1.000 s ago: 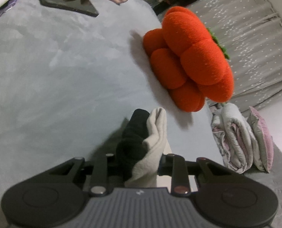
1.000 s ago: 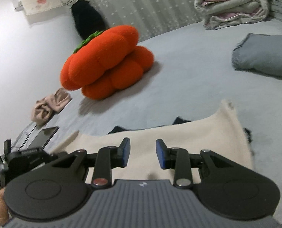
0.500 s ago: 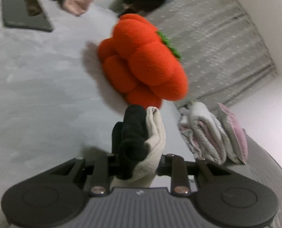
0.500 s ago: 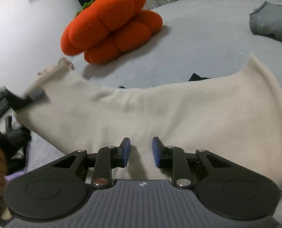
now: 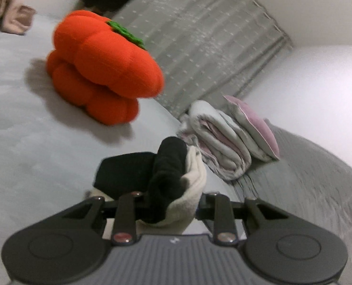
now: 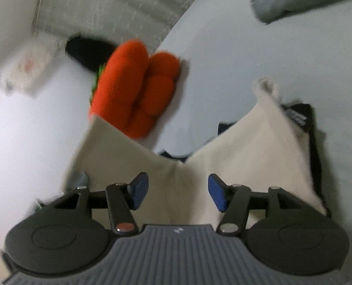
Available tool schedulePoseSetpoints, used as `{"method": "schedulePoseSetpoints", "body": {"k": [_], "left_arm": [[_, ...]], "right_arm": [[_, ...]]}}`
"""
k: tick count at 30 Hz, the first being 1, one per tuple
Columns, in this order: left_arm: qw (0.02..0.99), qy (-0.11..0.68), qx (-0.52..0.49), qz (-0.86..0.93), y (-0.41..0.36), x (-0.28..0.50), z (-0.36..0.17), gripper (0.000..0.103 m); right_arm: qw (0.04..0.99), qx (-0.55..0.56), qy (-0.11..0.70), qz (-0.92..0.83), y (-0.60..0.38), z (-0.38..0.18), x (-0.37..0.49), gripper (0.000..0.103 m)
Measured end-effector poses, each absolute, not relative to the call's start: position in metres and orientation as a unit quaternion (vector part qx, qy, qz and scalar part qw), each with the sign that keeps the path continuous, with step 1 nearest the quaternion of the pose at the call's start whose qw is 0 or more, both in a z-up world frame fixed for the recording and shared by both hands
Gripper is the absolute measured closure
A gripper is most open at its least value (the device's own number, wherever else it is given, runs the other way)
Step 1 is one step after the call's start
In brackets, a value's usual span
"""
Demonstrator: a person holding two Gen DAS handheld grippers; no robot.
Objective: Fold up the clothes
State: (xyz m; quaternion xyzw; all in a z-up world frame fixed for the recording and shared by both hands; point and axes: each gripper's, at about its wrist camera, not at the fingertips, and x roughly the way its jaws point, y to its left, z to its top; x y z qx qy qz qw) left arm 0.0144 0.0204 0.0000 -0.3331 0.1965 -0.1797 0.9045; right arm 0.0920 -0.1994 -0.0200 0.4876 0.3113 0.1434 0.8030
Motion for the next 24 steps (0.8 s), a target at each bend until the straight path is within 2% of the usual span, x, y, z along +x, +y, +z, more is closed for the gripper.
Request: {"method": "schedulePoseSetpoints", "body": {"k": [2, 7, 10, 13, 14, 18, 24], "left_arm": [[0.906, 0.2, -0.32, -0.191, 0.011, 0.016, -0.006, 0.075], [0.903, 0.227, -0.293, -0.218, -0.011, 0.023, -0.022, 0.074], [0.9, 0.247, -0.267, -0.239, -0.026, 0.025, -0.03, 0.069], [0.89, 0.263, -0.256, -0.272, -0.031, 0.025, -0.033, 0.061], [0.885, 0.269, -0.253, -0.284, -0.032, 0.025, -0.033, 0.054], [0.866, 0.289, -0.24, -0.33, -0.036, 0.025, -0.035, 0.04], [0.838, 0.3, -0.255, -0.379, -0.027, 0.026, -0.028, 0.041]], "right_arm": [[0.786, 0.522, 0.299, 0.143, -0.211, -0.021, 0.089, 0.035], [0.741, 0.592, 0.279, 0.152, -0.227, -0.028, 0.087, 0.033], [0.732, 0.602, 0.281, 0.15, -0.229, -0.03, 0.088, 0.032], [0.729, 0.602, 0.291, 0.146, -0.231, -0.031, 0.09, 0.032], [0.729, 0.602, 0.294, 0.144, -0.235, -0.032, 0.087, 0.032], [0.732, 0.591, 0.315, 0.122, -0.237, -0.039, 0.085, 0.032], [0.742, 0.575, 0.325, 0.118, -0.235, -0.042, 0.086, 0.035]]}}
